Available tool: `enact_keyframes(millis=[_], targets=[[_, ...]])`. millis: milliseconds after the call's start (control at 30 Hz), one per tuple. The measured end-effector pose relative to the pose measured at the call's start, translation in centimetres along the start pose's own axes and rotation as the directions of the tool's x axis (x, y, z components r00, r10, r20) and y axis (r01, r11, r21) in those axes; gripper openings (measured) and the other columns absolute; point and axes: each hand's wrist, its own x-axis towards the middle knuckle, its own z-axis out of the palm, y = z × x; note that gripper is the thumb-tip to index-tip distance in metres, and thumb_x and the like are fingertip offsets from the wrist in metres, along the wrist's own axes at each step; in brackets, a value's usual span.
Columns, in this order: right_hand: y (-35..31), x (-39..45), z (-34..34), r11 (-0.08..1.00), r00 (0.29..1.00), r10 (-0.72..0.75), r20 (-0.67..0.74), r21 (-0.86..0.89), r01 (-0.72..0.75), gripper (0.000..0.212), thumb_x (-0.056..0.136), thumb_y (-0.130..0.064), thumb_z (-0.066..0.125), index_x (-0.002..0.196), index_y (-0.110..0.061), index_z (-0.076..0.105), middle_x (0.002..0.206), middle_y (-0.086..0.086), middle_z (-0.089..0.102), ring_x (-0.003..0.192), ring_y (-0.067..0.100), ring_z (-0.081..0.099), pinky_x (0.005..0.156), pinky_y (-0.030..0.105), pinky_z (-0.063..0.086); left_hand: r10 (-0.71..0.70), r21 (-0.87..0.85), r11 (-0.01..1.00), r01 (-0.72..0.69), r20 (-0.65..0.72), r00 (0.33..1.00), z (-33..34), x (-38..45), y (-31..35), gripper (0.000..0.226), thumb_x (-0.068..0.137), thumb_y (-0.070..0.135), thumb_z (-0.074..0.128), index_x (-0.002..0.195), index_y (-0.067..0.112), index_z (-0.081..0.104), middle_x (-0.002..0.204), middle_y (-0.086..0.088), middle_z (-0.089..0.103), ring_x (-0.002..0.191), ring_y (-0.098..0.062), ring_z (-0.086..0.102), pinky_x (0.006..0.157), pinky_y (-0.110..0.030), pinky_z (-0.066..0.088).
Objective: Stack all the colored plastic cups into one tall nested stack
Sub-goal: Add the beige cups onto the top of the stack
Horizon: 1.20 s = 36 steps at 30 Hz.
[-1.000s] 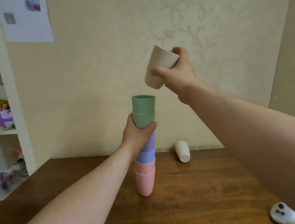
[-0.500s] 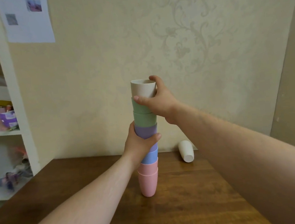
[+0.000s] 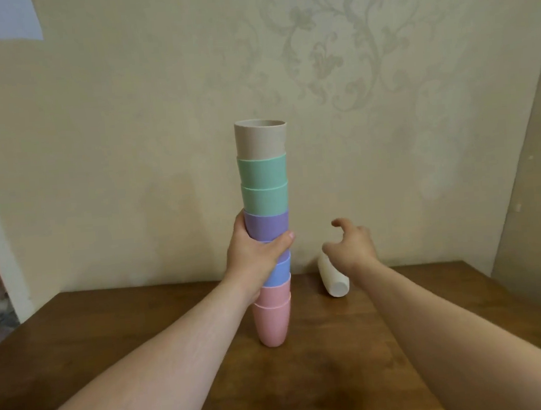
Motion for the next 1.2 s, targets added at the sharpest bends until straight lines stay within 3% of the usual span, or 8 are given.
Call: enact_keyframes(millis=[200,300,400,667,800,933,1100,1200], targets=[[5.7,3.0,5.9,0.946,0.982,0.107,0.155,-0.319,-0.053,0.054,0.107,-0.057,0.048,0.16,-0.048,0.044,0.173,0.018,0.026,0.159,0.038,0.025,0.127,0.047,0.022,0.004,-0.004,1.0,-0.004,0.062,0.998,0.8,1.2,-1.0,0.069,0.062,0.041,0.095,0.124,0.042,0.064,0.11,0.013,0.084,0.101,-0.018,0.082,0.092,-0.05,0.068],[7.7,2.6,7.9,0.93,0.979,0.117,0.17,-0.365,-0.047,0.04,0.111,-0.051,0.045,0.149,-0.05,0.056,0.174,0.014,0.018,0.147,0.046,0.03,0.122,0.053,0.031,0.004,0.014,1.0,-0.005,0.106,0.994,0.8,1.4,-1.3,0.066,0.065,0.039,0.096,0.122,0.044,0.063,0.11,0.013,0.084,0.099,-0.016,0.082,0.09,-0.047,0.069],[8.0,1.5,8.5,0.89,0.999,0.004,0.05,-0.456,0.019,0.036,0.107,-0.035,0.053,0.142,-0.041,0.057,0.151,0.015,0.042,0.125,0.042,0.047,0.106,0.05,0.048,-0.004,0.008,1.0,0.004,0.125,0.992,0.6,1.4,-1.2,0.069,0.066,0.037,0.096,0.126,0.039,0.063,0.111,0.011,0.084,0.101,-0.018,0.082,0.092,-0.049,0.069],[5.6,-1.1,4.9,0.827,0.911,0.197,0.361,-0.561,0.044,0.112,0.087,-0.026,0.076,0.168,-0.046,0.001,0.16,0.013,0.028,0.141,0.041,0.052,0.111,0.046,0.05,-0.06,0.009,0.998,0.059,0.153,0.986,-0.8,0.4,0.6,0.075,0.057,0.044,0.095,0.124,0.037,0.063,0.107,0.013,0.084,0.099,-0.016,0.083,0.091,-0.046,0.069],[7.4,-4.0,4.0,0.954,0.943,0.114,0.313,-0.299,-0.017,0.101,0.08,-0.041,0.079,0.165,-0.046,0.026,0.149,0.008,0.044,0.134,0.035,0.057,0.109,0.042,0.05,-0.087,0.008,0.996,0.087,0.197,0.977,-1.4,-1.0,1.4,0.074,0.059,0.04,0.095,0.126,0.036,0.064,0.107,0.011,0.085,0.1,-0.018,0.083,0.096,-0.051,0.068],[8.8,-7.9,3.7,0.972,0.978,0.102,0.18,0.191,-0.137,0.091,0.069,-0.012,0.073,0.153,-0.031,0.045,0.137,0.014,0.057,0.118,0.035,0.064,0.098,0.05,0.061,-0.085,0.014,0.996,0.083,0.185,0.979,-1.7,-2.5,2.3,0.075,0.058,0.041,0.096,0.126,0.034,0.064,0.109,0.009,0.085,0.102,-0.021,0.083,0.096,-0.052,0.068],[9.3,-12.3,4.0,0.947,0.978,0.182,0.097,0.249,-0.201,0.098,0.066,-0.003,0.081,0.152,-0.033,0.046,0.13,-0.005,0.068,0.126,0.026,0.062,0.11,0.044,0.051,-0.075,0.024,0.997,0.072,0.216,0.973,-2.4,-4.1,2.9,0.076,0.058,0.042,0.098,0.126,0.034,0.064,0.108,0.011,0.084,0.101,-0.019,0.083,0.094,-0.05,0.068],[9.3,-13.5,3.5,0.928,0.974,0.209,0.091,0.295,-0.227,0.095,0.067,-0.004,0.082,0.149,-0.028,0.041,0.113,-0.01,0.07,0.108,0.022,0.068,0.093,0.035,0.052,-0.072,0.022,0.997,0.069,0.211,0.975,-2.7,-4.9,3.1,0.078,0.058,0.043,0.099,0.127,0.035,0.064,0.11,0.011,0.084,0.102,-0.02,0.083,0.093,-0.048,0.069]])
